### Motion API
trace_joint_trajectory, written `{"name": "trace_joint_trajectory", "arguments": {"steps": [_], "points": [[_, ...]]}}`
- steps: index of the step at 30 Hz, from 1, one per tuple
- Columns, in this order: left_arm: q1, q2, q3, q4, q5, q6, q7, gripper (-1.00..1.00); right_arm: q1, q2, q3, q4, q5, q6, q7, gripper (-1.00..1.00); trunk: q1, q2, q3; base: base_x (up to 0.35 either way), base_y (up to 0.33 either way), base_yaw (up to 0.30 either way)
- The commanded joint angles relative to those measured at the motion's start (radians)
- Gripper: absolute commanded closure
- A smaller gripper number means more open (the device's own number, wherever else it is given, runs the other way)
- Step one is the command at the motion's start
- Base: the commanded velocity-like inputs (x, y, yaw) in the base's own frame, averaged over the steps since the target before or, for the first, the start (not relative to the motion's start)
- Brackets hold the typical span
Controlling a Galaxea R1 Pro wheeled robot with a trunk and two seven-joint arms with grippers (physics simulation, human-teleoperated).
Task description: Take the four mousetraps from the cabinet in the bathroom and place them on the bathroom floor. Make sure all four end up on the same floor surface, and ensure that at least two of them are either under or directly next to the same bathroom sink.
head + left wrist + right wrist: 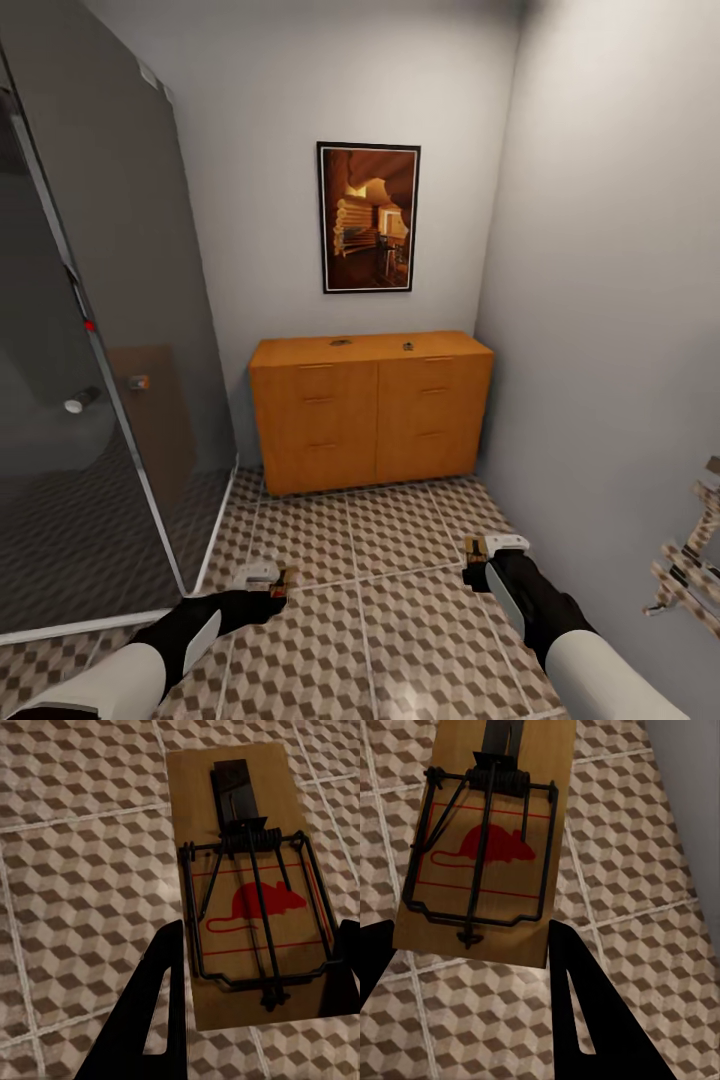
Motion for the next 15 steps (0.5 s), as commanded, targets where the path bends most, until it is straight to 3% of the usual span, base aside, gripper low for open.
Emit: {"name": "trace_joint_trajectory", "arguments": {"steps": [1, 15], "points": [[-0.001, 0.001, -0.009, -0.002, 0.009, 0.006, 0.002, 1.00, 0.000, -0.001, 0.007, -0.002, -0.013, 0.005, -0.008, 1.00, 0.000, -0.001, -0.001, 0.000, 0.000, 0.274], [-0.001, 0.004, -0.008, 0.000, 0.008, 0.004, 0.005, 1.00, 0.000, 0.003, 0.007, -0.002, -0.013, 0.005, -0.007, 1.00, 0.000, -0.001, -0.001, 0.000, 0.000, 0.278]]}}
